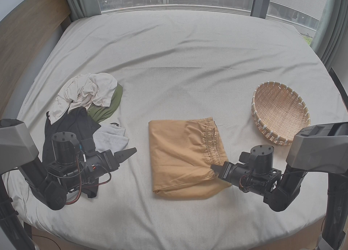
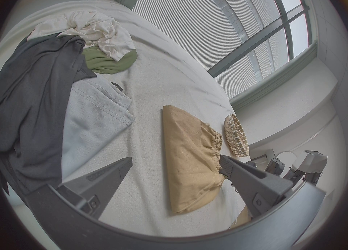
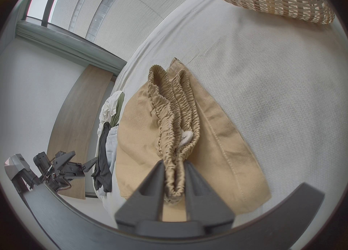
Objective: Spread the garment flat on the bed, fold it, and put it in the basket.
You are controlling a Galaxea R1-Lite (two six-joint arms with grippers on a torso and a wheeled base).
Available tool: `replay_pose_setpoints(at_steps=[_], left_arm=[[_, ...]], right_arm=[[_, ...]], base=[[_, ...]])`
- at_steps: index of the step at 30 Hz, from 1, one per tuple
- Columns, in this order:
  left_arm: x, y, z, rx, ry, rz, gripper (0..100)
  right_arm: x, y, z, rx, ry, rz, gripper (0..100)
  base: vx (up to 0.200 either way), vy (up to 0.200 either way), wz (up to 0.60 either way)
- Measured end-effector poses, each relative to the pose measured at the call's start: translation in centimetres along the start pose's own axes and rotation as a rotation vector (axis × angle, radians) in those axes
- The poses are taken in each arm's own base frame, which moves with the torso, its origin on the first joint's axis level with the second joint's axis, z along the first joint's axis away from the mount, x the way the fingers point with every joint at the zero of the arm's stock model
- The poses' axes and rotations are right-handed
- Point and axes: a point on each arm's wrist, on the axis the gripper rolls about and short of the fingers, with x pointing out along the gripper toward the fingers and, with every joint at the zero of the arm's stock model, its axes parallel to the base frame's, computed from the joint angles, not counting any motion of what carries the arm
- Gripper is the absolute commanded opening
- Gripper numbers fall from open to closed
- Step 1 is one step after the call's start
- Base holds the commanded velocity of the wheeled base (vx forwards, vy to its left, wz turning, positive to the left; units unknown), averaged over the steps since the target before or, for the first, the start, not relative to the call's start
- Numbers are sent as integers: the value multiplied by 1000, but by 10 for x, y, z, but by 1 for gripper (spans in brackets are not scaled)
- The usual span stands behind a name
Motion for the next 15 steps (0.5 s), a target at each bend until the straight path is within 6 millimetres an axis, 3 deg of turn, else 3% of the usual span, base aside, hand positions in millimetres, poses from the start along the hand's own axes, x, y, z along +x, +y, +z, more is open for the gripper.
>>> replay_pose_setpoints(at_steps=[5, 14, 15], left_arm=[[-1, 1, 0, -1, -3, 1, 100], [-1, 0, -1, -1, 0, 1, 100], [-1, 0, -1, 0, 0, 0, 100]], right_arm=[[-14, -1, 2, 2, -18, -5, 0], [-22, -6, 3, -15, -25, -28, 0], [-22, -7, 3, -20, -24, -30, 100]], base=[[0, 0, 0], [0, 0, 0], [0, 0, 0]])
